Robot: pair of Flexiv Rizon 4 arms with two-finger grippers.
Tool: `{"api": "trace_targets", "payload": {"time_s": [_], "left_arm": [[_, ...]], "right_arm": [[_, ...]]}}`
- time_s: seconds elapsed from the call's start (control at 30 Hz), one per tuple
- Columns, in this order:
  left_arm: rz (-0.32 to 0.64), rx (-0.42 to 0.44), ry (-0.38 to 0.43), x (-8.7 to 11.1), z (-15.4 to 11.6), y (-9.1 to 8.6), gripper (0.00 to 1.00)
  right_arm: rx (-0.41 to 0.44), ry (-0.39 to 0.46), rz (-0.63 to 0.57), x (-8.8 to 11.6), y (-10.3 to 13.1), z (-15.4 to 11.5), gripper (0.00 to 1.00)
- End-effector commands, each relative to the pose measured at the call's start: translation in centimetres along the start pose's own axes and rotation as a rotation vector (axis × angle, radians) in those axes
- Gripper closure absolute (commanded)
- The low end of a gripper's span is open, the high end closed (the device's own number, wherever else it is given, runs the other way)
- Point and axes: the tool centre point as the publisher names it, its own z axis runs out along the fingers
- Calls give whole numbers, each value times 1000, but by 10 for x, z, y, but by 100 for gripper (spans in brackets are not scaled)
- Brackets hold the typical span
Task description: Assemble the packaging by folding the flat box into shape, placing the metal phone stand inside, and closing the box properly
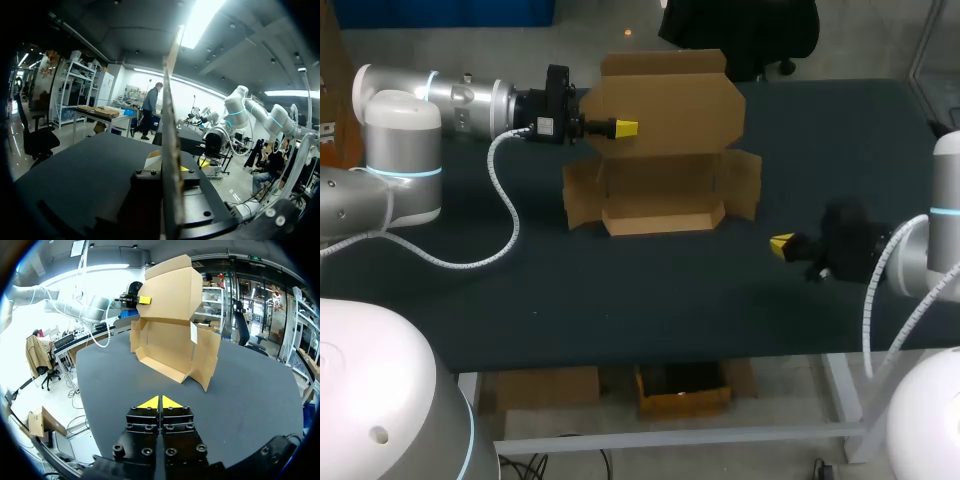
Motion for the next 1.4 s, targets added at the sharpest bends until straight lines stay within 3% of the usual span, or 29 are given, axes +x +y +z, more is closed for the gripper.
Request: {"api": "trace_targets", "payload": {"time_s": [0.03, 0.4, 0.9, 1.4], "left_arm": [[0, 0, 4, -1, 0, 2, 100], [0, 0, 4, -1, 0, 2, 100], [0, 0, 4, -1, 0, 2, 100], [0, 0, 4, -1, 0, 2, 100]], "right_arm": [[-17, 4, -3, -1, -2, 0, 100], [-46, -1, -8, 2, 3, 11, 100], [-34, 16, -26, 16, 12, 51, 100], [-40, 21, -13, 14, 13, 70, 100]]}}
